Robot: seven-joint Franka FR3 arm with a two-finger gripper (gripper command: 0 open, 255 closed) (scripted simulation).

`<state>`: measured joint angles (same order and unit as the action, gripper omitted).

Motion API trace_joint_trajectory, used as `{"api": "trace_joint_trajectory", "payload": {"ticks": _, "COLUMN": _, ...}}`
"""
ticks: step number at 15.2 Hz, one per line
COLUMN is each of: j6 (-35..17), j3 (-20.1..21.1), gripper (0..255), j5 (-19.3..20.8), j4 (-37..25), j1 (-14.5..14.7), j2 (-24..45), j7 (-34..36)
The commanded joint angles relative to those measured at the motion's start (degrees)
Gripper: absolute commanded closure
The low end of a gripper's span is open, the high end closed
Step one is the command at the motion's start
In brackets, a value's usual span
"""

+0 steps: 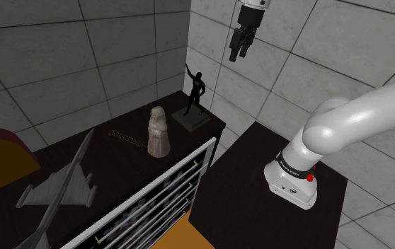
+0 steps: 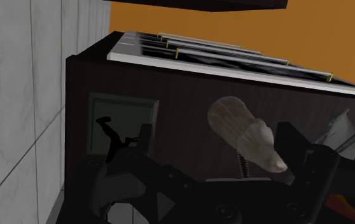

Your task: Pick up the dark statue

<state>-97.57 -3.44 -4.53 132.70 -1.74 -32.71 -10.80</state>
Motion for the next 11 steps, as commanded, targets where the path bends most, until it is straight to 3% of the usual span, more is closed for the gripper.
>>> {"api": "trace_joint_trajectory", "payload": {"ticks": 1, "j6": -3.0, "j3": -0.3, "gripper": 0, "j5": 0.3, "j4": -1.3, "j1": -0.1, "j2": 4.2, "j7": -0.4}}
{"api": "trace_joint_trajectory", "payload": {"ticks": 11, "j6": -15.0, "j3": -1.8, "gripper": 0, "j5": 1.0, "j4": -9.7, "j1": -0.8, "j2": 24.6, "j7": -2.6}}
